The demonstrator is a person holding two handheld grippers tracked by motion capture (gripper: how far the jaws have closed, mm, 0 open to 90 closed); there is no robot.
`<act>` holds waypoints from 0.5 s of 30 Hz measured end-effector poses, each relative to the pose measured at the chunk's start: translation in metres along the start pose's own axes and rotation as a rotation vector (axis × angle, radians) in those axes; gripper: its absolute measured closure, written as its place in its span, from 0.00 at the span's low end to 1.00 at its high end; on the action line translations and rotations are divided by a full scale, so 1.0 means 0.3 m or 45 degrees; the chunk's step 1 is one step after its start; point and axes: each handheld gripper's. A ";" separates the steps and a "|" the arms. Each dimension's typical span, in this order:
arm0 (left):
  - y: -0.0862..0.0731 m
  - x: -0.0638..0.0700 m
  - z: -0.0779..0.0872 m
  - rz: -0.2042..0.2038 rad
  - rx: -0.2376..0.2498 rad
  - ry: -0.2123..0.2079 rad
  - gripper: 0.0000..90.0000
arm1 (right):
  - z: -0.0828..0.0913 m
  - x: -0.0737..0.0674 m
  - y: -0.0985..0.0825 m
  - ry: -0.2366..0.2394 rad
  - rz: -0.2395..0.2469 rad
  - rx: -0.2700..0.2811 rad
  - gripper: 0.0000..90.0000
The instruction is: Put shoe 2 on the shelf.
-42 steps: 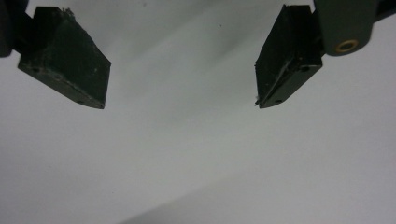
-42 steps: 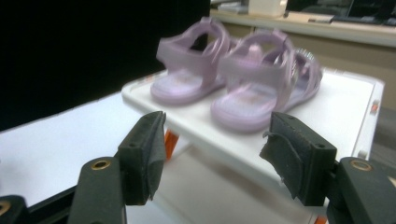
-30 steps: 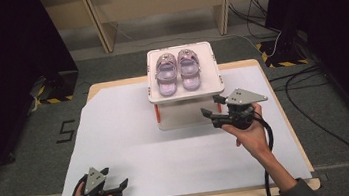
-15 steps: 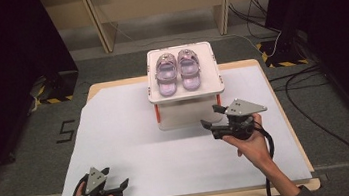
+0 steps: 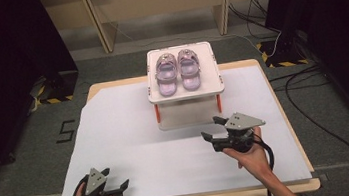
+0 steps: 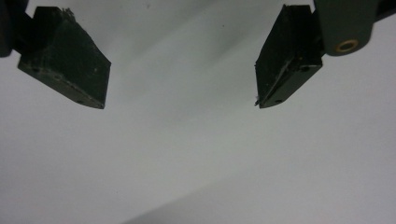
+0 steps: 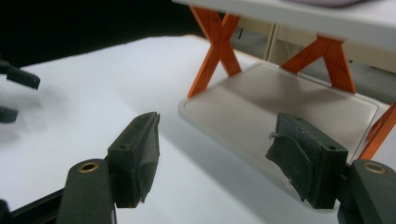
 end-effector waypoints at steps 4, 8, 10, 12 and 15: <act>0.001 0.000 -0.001 -0.003 0.002 -0.001 0.19 | -0.021 0.004 -0.059 0.012 -0.009 -0.050 0.35; 0.001 0.001 -0.001 0.000 -0.002 0.000 0.19 | -0.026 0.002 -0.098 0.031 -0.014 -0.082 0.34; 0.002 0.000 -0.001 -0.003 -0.003 0.000 0.19 | -0.020 0.000 -0.107 0.038 -0.004 -0.084 0.33; 0.002 0.001 -0.001 -0.004 -0.004 0.000 0.19 | -0.013 -0.002 -0.114 0.043 -0.012 -0.087 0.33; 0.001 0.001 -0.001 -0.001 -0.002 0.000 0.19 | -0.006 -0.004 -0.129 0.049 -0.014 -0.092 0.32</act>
Point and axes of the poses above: each handheld gripper's, and its own axes: z roughly backward along the jaws, y roughly out of its top, x roughly to its right, and after that the axes turned 10 degrees about -x, right-handed
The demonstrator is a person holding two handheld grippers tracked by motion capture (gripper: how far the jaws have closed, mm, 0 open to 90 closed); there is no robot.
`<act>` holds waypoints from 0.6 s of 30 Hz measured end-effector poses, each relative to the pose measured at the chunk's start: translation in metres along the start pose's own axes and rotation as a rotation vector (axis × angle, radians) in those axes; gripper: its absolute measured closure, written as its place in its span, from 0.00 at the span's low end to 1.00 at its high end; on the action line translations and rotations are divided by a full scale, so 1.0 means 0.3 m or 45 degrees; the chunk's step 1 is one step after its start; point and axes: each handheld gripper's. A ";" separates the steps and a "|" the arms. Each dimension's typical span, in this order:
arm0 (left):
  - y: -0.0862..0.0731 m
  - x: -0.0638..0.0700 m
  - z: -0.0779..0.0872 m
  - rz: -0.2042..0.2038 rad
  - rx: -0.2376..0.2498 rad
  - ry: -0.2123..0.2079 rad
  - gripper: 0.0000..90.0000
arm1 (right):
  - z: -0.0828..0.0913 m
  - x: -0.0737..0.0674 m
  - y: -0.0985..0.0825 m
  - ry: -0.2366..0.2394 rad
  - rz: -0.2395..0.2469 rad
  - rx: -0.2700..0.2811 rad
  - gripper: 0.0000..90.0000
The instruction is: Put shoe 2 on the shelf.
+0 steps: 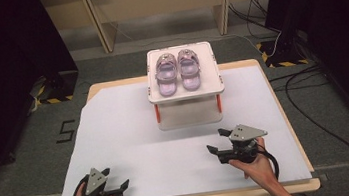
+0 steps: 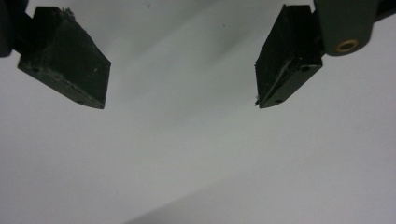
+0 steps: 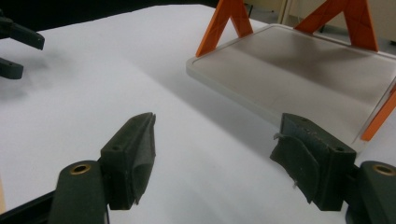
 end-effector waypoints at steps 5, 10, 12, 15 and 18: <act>0.000 0.000 0.000 0.000 0.000 -0.001 0.19 | 0.003 -0.008 -0.025 0.019 -0.015 -0.021 0.30; 0.000 0.000 -0.001 0.004 -0.001 0.001 0.19 | 0.008 -0.025 -0.060 0.043 -0.034 -0.070 0.26; 0.000 0.000 -0.002 0.006 0.000 -0.001 0.19 | 0.011 -0.029 -0.072 0.051 -0.038 -0.086 0.26; 0.000 -0.001 -0.001 0.003 -0.003 0.001 0.19 | 0.019 -0.036 -0.091 0.057 -0.044 -0.112 0.25; 0.000 0.000 -0.001 0.002 -0.002 0.001 0.19 | 0.028 -0.046 -0.107 0.061 -0.029 -0.143 0.25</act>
Point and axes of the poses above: each handheld gripper's, and its own axes: z roughly backward along the jaws, y roughly out of its top, x roughly to its right, and after that the axes turned 10 degrees about -x, right-handed
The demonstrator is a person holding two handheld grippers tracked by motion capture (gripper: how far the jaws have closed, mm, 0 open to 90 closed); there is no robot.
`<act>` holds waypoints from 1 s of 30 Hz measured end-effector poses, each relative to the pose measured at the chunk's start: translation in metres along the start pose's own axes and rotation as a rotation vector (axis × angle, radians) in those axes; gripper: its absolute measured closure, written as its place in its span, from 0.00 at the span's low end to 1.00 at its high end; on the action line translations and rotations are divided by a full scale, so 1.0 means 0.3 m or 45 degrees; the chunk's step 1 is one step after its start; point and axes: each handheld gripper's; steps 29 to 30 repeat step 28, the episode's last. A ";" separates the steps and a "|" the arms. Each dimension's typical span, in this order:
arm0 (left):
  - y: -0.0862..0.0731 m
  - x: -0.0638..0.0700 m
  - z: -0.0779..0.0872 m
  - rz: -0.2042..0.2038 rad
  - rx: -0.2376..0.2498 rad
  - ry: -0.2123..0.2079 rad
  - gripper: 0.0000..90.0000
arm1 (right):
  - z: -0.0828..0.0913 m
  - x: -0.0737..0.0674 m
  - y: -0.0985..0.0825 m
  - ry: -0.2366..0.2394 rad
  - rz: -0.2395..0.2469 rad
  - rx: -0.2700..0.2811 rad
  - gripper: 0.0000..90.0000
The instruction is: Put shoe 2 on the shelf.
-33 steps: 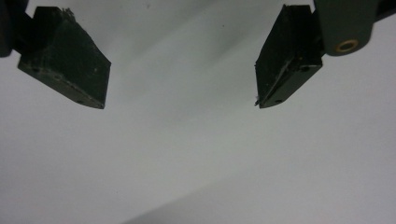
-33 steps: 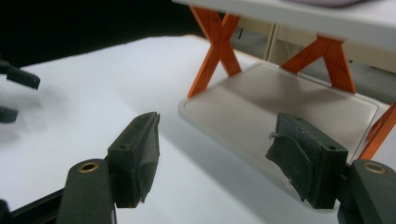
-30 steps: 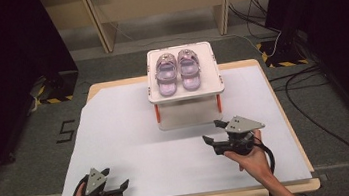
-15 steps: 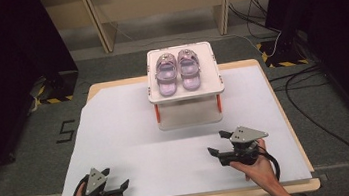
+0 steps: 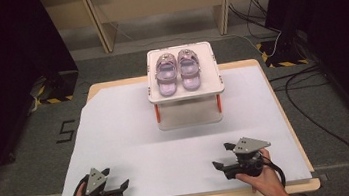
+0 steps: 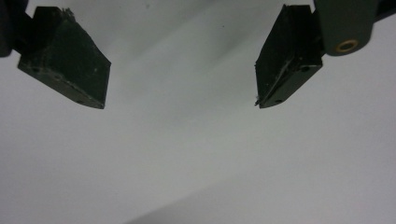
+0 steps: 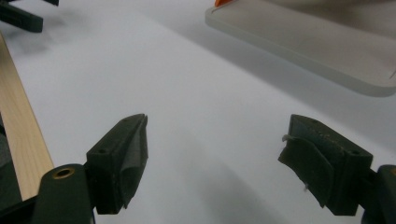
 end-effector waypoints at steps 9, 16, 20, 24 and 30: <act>0.001 0.000 0.000 0.001 0.001 0.001 0.19 | 0.019 -0.020 -0.047 -0.056 0.018 -0.064 0.24; 0.001 0.000 0.000 -0.001 0.000 0.001 0.19 | 0.030 -0.028 -0.067 -0.080 0.018 -0.095 0.24; 0.001 0.000 0.000 -0.002 0.001 0.001 0.19 | 0.025 -0.035 -0.076 -0.076 0.023 -0.119 0.23; 0.001 0.001 0.000 -0.001 0.001 0.000 0.19 | 0.019 -0.041 -0.077 -0.074 0.035 -0.131 0.24; 0.001 -0.001 0.000 -0.002 0.000 0.001 0.19 | 0.018 -0.043 -0.077 -0.074 0.033 -0.133 0.24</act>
Point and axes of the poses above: each handheld gripper's, and its own axes: z roughly backward along the jaws, y roughly out of its top, x roughly to its right, and after that the axes turned 10 degrees about -x, right-handed
